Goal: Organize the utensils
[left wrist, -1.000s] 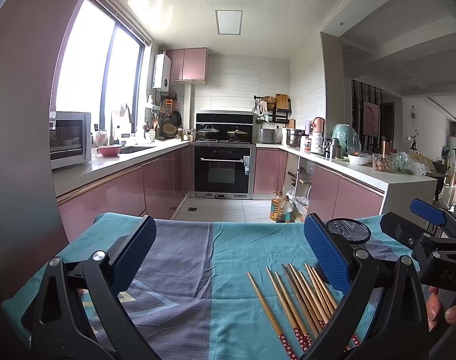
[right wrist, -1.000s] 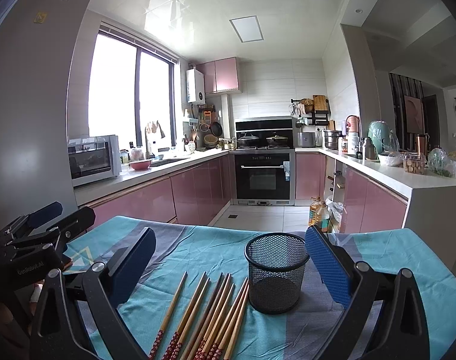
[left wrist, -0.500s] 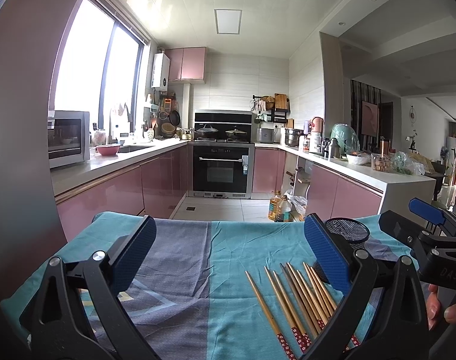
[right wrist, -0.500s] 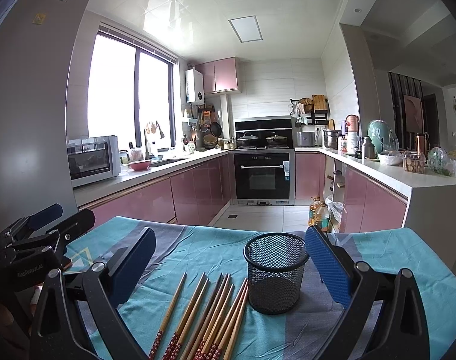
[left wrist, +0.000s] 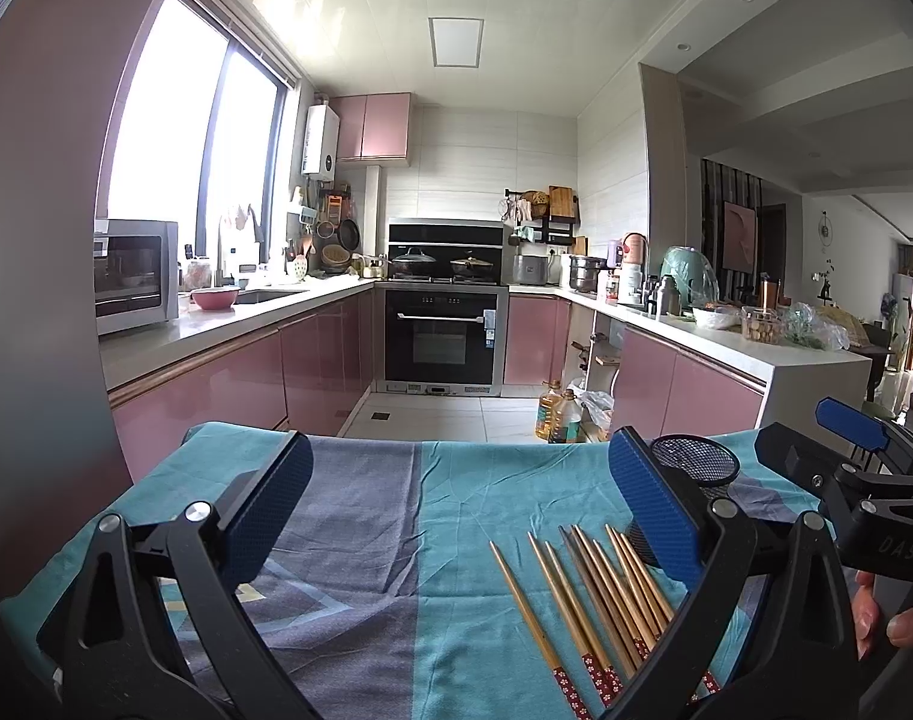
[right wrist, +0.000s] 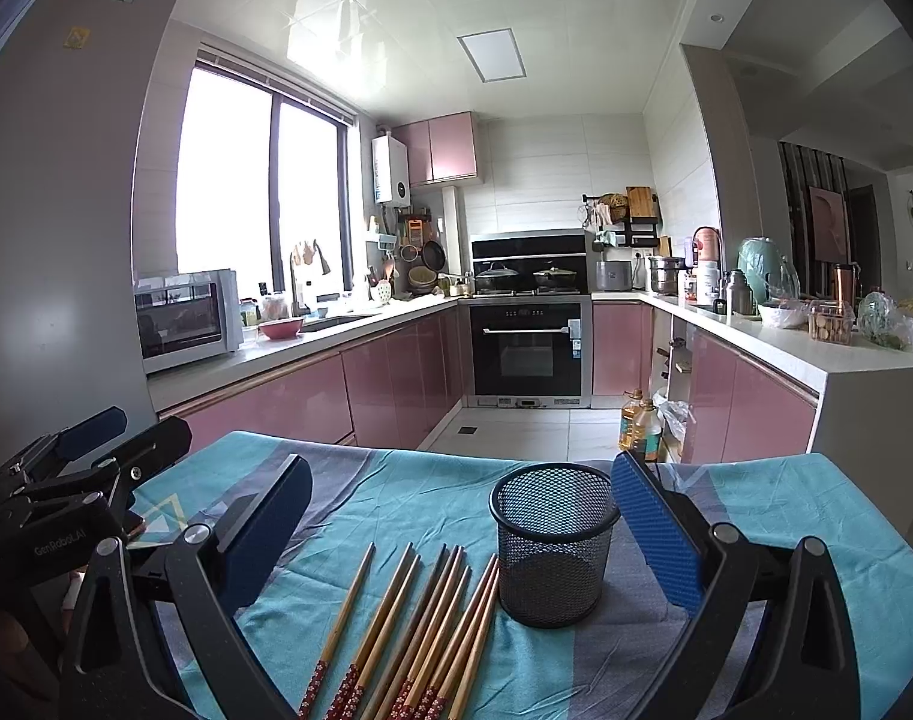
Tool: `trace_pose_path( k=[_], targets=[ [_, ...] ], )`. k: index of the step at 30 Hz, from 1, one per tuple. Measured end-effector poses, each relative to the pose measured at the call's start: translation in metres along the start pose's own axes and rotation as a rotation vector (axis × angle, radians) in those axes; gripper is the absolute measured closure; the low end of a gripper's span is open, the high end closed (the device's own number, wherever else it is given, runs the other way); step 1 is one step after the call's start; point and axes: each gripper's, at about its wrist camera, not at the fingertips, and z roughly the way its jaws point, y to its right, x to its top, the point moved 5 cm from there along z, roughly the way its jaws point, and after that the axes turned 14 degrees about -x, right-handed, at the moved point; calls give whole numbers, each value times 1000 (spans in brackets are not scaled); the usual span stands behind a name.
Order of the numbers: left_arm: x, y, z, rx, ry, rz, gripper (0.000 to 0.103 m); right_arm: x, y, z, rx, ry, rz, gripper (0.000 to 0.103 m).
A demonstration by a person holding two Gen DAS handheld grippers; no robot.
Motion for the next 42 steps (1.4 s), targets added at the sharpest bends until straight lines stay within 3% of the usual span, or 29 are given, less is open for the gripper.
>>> trace_pose_path(
  k=[20, 29, 34, 38, 42],
  targets=[
    [-1, -3, 4, -8, -20, -10, 6, -2, 2, 4, 8, -24, 12, 6],
    [-8, -8, 16, -24, -70, -17, 6, -9, 1, 11, 27, -80, 1, 6],
    [-17, -13, 29, -52, -136, -31, 6, -21, 2, 21, 40, -161, -34, 8],
    [-33, -17, 48, -81, -243, -32, 8, -45, 2, 39, 55, -301, -72, 11],
    [-55, -19, 69, -116, -368, -27, 21, -76, 2, 55, 55, -439, -107, 17]
  ],
)
